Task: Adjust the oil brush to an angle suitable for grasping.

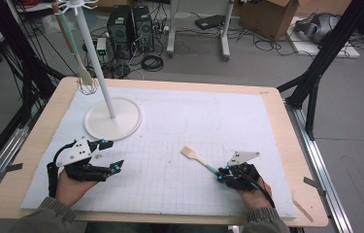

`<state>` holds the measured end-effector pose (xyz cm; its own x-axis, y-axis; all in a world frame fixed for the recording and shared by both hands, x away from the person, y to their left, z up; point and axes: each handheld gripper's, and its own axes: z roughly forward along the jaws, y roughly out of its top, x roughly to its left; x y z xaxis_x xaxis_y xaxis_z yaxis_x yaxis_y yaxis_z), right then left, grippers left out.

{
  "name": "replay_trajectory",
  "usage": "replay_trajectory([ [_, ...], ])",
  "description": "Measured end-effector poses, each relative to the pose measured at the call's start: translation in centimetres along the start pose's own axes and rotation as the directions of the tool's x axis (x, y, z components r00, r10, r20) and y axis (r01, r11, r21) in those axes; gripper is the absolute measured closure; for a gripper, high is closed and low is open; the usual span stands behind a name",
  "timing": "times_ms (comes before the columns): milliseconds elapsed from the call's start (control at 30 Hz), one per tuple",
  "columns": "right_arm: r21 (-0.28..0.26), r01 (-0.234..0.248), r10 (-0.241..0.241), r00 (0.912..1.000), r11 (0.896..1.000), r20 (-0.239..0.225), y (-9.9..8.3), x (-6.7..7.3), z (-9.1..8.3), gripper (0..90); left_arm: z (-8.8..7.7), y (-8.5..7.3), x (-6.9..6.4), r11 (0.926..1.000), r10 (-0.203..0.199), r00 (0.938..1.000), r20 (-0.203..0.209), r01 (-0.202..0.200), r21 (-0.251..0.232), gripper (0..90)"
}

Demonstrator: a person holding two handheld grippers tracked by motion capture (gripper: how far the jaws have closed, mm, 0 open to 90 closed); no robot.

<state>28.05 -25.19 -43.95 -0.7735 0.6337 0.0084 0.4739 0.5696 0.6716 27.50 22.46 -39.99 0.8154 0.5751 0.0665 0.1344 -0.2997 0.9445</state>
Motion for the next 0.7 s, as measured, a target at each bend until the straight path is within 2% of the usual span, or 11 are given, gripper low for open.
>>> replay_trajectory([
  [300,0.004,-0.012,0.012,0.9999,1.0,0.0,0.18,0.0,-0.05,78.1,-0.07,0.08,0.07,1.0,0.002,1.0,0.004,-0.002,0.001,25.8],
  [700,-0.044,-0.015,0.014,0.9998,0.999,-0.015,0.48,0.04,-0.42,78.2,-0.22,0.2,0.0,1.0,0.007,0.9999,0.013,-0.007,0.002,26.0],
])
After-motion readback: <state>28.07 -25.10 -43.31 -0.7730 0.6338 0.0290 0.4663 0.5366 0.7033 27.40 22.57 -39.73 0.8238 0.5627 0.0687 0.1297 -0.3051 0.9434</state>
